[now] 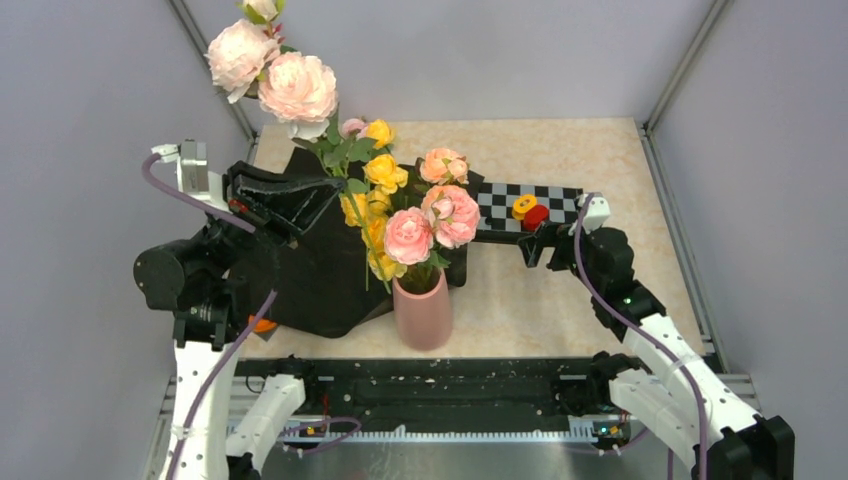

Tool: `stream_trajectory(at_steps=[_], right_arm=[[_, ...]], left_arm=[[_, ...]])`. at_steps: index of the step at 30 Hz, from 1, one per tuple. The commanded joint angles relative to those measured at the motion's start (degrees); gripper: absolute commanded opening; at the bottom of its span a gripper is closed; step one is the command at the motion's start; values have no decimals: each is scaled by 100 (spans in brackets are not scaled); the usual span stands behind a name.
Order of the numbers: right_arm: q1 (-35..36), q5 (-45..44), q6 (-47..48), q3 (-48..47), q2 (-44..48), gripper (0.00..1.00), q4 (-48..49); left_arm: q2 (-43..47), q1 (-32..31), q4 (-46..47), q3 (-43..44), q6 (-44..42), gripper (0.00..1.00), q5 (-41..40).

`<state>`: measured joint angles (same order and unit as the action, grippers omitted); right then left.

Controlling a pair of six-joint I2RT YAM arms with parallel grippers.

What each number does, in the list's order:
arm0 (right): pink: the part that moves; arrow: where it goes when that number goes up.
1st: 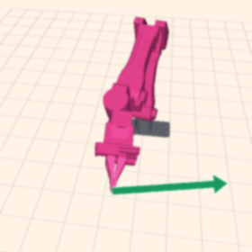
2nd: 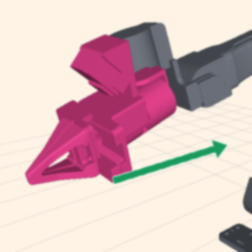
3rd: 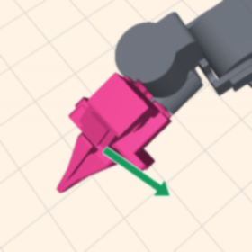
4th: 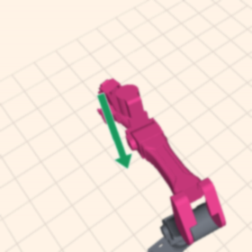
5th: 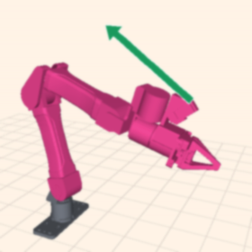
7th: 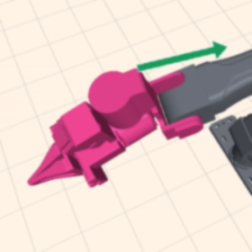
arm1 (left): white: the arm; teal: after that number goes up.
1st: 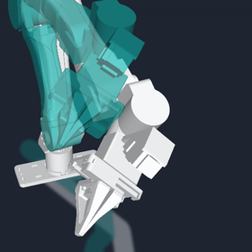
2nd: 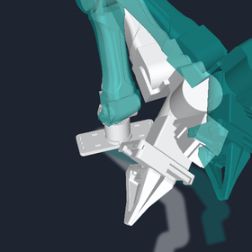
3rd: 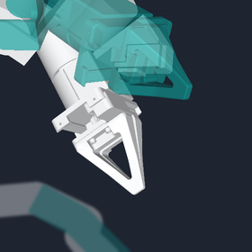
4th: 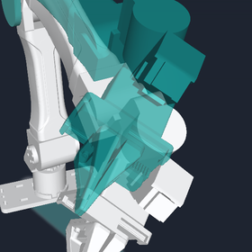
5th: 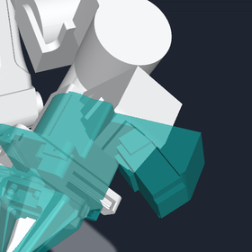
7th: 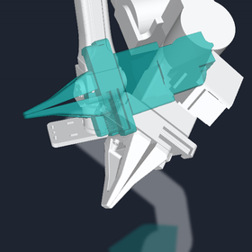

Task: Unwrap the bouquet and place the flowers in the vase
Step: Insert the fake flower into the vase.

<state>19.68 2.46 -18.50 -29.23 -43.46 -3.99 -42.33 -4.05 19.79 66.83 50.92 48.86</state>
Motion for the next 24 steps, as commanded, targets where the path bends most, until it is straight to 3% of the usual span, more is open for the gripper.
stream_trajectory(at_steps=[1,5,8,24], right_arm=[[-75,-44,80,-153,2,95,254],[-71,-55,89,-148,13,95,242],[-78,-76,107,-129,41,95,225],[-71,-86,106,-83,83,95,259]], left_arm=[[-156,-573,28,92,-571,0,-366],[-396,-1328,-360,249,-1180,0,-700],[-525,-1556,-378,319,-1386,0,-778],[-675,-1805,-380,544,-1974,0,-961]])
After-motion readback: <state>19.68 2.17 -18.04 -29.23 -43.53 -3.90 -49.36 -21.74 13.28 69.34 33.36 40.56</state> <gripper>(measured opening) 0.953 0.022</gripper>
